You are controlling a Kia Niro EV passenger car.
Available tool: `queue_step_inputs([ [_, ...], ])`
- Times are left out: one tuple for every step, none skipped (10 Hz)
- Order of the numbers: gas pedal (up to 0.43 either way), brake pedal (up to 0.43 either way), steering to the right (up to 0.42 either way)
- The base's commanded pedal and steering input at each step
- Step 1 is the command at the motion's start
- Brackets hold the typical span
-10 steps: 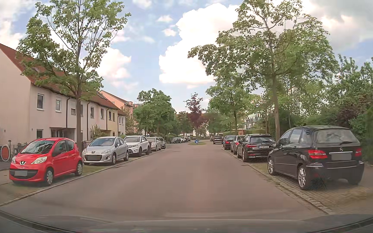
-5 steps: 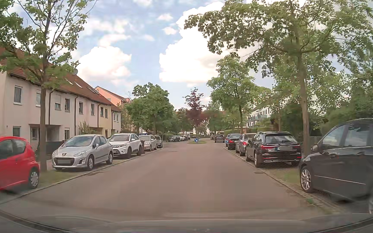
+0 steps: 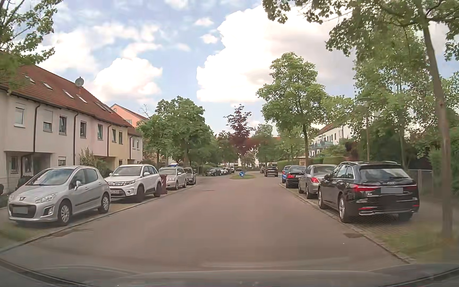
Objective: Follow the waypoints while adhering to traffic rules and regulations
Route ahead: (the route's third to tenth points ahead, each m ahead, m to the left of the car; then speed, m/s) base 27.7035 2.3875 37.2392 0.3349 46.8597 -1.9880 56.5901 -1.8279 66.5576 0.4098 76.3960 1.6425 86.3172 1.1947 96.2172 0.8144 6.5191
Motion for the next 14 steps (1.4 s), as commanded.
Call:
queue_step_inputs([
  [0.047,0.024,0.000],
  [0.039,0.018,0.000],
  [0.028,0.018,0.001],
  [0.008,0.018,0.001],
  [0.008,0.024,0.002],
  [0.008,0.018,0.004],
  [0.000,0.024,0.004],
  [0.000,0.024,0.004],
  [0.000,0.024,0.005],
  [0.000,0.024,0.006],
  [0.008,0.018,0.005],
  [0.008,0.018,0.006],
  [0.008,0.018,0.006],
  [0.008,0.018,0.006],
])
